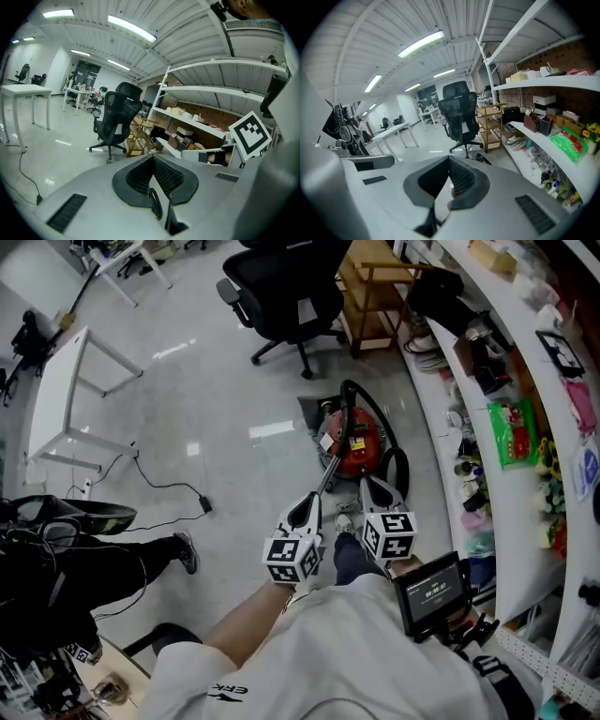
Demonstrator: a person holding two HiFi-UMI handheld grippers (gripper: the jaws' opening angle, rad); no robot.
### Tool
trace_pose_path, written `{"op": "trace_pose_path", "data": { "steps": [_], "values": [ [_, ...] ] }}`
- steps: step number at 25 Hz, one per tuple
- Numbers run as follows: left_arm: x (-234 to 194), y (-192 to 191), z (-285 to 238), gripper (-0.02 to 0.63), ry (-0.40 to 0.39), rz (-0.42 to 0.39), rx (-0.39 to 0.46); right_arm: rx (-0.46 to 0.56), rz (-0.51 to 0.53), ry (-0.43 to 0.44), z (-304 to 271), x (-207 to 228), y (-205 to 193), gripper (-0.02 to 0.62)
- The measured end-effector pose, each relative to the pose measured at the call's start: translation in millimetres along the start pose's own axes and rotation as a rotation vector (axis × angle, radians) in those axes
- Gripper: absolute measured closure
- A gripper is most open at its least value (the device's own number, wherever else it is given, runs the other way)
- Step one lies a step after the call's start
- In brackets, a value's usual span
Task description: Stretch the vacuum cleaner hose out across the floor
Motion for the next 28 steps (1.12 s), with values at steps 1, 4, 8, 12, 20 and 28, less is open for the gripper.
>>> {"op": "trace_pose_path", "data": {
  "steps": [1, 4, 8, 12, 20, 28],
  "values": [
    [-3, 0, -13, 0.604, 0.003, 0.0, -0.009, -0.01, 0.001, -0.001, -11, 8, 0, 0.597],
    [-13, -4, -46, 0.604, 0.017, 0.006, -0.041, -0.049, -0.008, -0.002, -43, 30, -5, 0.597],
    [-29, -12, -89, 0.604, 0.037, 0.007, -0.089, -0.105, -0.021, 0.0, -84, 54, -17, 0.597],
    [-48, -26, -129, 0.604, 0.061, -0.002, -0.12, -0.15, -0.032, 0.006, -124, 74, -33, 0.597],
    [-88, -70, -197, 0.604, 0.094, -0.012, -0.195, -0.231, -0.042, 0.015, -199, 104, -74, 0.597],
    [-122, -128, -252, 0.604, 0.098, -0.083, -0.278, -0.295, -0.059, 0.02, -254, 123, -122, 0.597]
  ]
}}
Point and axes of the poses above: the fingertips, and each gripper's own axes: z backward along the fingers, x to its right, y out of its top, the point moved 2 cm from there along z, backward along the fingers, and after that the axes turned 6 degrees about z, right-handed, at the moved point
